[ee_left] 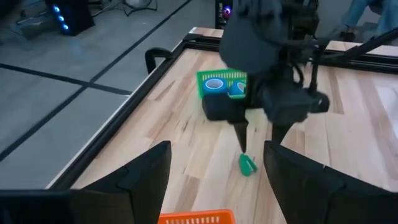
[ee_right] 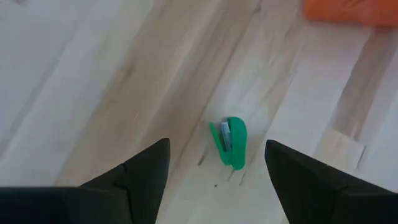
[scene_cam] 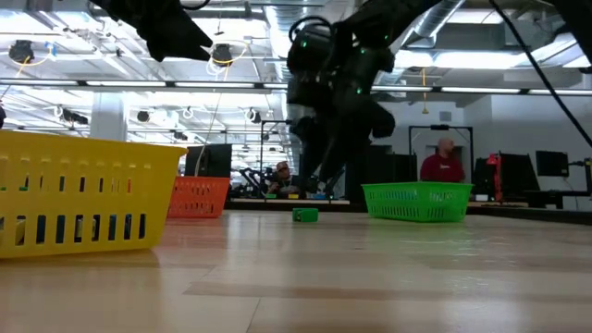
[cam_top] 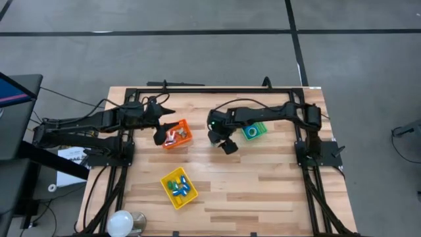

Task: Pick and place Stapler, Stapler remover, tape
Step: Put the green stapler into the yellow basket

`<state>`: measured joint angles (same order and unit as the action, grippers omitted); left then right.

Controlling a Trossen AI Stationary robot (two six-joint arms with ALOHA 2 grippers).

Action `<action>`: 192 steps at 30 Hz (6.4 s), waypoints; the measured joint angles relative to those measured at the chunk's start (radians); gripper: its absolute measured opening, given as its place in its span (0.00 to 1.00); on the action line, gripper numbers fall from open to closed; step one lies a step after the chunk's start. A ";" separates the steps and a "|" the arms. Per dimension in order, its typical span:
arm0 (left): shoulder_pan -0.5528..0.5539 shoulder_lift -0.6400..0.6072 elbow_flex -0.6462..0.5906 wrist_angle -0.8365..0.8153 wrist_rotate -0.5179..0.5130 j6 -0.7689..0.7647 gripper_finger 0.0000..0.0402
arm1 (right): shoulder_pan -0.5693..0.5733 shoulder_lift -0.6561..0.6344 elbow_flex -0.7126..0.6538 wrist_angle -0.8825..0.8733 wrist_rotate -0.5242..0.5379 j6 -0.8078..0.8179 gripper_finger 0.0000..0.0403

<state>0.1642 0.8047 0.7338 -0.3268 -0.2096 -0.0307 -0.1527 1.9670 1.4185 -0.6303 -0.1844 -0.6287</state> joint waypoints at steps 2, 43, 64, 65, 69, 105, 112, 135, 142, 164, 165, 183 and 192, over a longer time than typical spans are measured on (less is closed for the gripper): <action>0.000 0.000 0.000 0.000 0.000 0.000 0.61 | 0.000 0.024 0.000 0.011 0.002 -0.008 0.63; 0.000 0.000 0.000 0.015 -0.007 0.000 0.61 | -0.045 0.099 0.001 0.053 -0.002 -0.062 0.56; 0.000 0.000 0.000 0.022 -0.007 0.000 0.61 | -0.044 0.139 0.022 0.020 0.003 -0.009 0.38; 0.000 0.000 0.000 0.022 -0.007 0.000 0.61 | -0.044 0.139 0.022 0.021 0.005 -0.009 0.35; 0.000 0.000 0.000 0.022 -0.007 0.000 0.61 | -0.044 0.139 0.023 0.019 0.006 -0.009 0.22; 0.000 -0.022 -0.001 0.117 -0.010 -0.002 0.61 | -0.068 0.098 0.560 -0.487 0.055 0.157 0.12; 0.000 -0.026 0.000 0.138 -0.011 -0.003 0.61 | -0.067 -0.044 0.558 -0.457 0.072 0.265 0.12; -0.003 0.170 0.000 0.443 0.109 -0.001 0.64 | 0.016 -0.191 0.556 -0.267 0.236 0.474 0.13; -0.023 0.232 -0.001 0.503 0.166 0.172 0.62 | 0.047 -0.149 0.557 -0.286 0.233 0.481 0.13; -0.035 0.251 0.000 0.565 0.166 0.233 0.57 | 0.063 -0.147 0.541 -0.260 0.234 0.473 0.14; -0.035 0.251 0.000 0.569 0.166 0.233 0.57 | 0.063 -0.146 0.540 -0.263 0.234 0.473 0.14; -0.035 0.251 0.000 0.568 0.166 0.146 0.53 | 0.091 -0.146 0.540 -0.177 0.234 0.464 0.13; -0.035 0.251 0.000 0.569 0.166 0.134 0.53 | 0.093 -0.110 0.538 -0.198 0.234 0.464 0.12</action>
<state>0.1290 1.0554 0.7334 0.2424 -0.0437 0.1032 -0.0593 1.8573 1.9568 -0.8285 0.0494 -0.1643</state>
